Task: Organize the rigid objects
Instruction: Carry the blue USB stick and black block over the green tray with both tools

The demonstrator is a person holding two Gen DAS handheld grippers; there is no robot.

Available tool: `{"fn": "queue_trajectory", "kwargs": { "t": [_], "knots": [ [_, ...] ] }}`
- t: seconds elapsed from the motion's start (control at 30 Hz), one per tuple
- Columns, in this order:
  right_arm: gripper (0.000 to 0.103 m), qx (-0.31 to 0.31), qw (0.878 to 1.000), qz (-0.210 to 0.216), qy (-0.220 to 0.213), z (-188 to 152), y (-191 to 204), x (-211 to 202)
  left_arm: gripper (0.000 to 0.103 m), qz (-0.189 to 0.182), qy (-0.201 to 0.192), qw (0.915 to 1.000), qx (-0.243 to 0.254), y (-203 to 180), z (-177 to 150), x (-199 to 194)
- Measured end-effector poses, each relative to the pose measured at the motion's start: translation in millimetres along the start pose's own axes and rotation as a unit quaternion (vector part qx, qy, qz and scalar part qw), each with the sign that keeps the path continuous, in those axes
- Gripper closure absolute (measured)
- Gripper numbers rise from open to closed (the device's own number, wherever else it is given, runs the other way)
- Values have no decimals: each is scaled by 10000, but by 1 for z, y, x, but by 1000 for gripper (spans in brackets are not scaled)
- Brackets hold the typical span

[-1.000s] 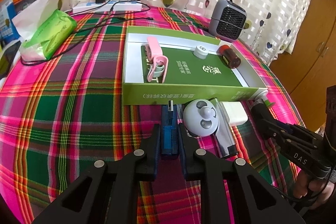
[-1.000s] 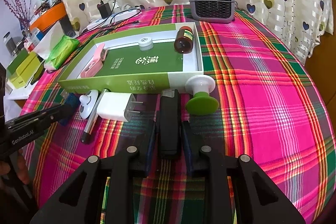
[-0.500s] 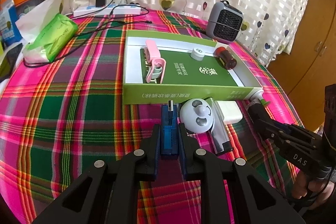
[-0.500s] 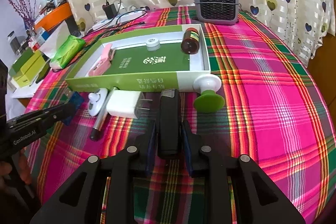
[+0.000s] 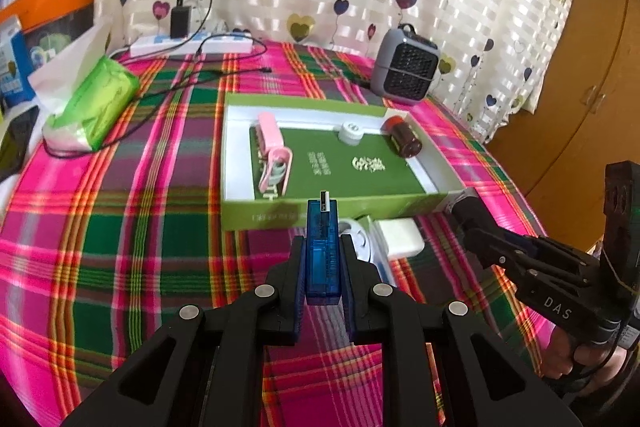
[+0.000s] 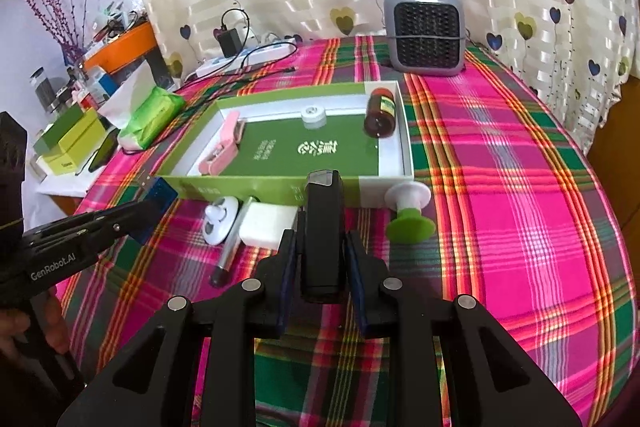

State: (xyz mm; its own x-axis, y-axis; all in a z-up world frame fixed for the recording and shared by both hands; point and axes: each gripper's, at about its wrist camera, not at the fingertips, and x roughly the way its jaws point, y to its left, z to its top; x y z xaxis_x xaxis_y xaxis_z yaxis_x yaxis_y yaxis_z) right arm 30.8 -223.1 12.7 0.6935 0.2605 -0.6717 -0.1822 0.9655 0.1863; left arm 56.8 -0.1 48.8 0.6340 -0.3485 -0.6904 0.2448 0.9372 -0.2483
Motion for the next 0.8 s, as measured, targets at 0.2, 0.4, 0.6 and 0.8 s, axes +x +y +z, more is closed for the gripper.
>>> {"fn": "queue_trajectory", "kwargs": {
  "t": [0.2,0.4,0.6,0.8],
  "knots": [
    [78,-57,10000,-20,-40,10,3,-1,88,-17,14,10000,25,-1,11,3],
    [78,-60,10000,-54,-47,23,1,4,88,-70,61,10000,23,-1,24,14],
    [78,-25,9999,-99,9,40,-2,17,88,-110,136,9998,-15,0,39,32],
    [78,5,9999,-113,51,61,-5,33,88,-106,157,9998,40,-2,56,48]
  ]
}}
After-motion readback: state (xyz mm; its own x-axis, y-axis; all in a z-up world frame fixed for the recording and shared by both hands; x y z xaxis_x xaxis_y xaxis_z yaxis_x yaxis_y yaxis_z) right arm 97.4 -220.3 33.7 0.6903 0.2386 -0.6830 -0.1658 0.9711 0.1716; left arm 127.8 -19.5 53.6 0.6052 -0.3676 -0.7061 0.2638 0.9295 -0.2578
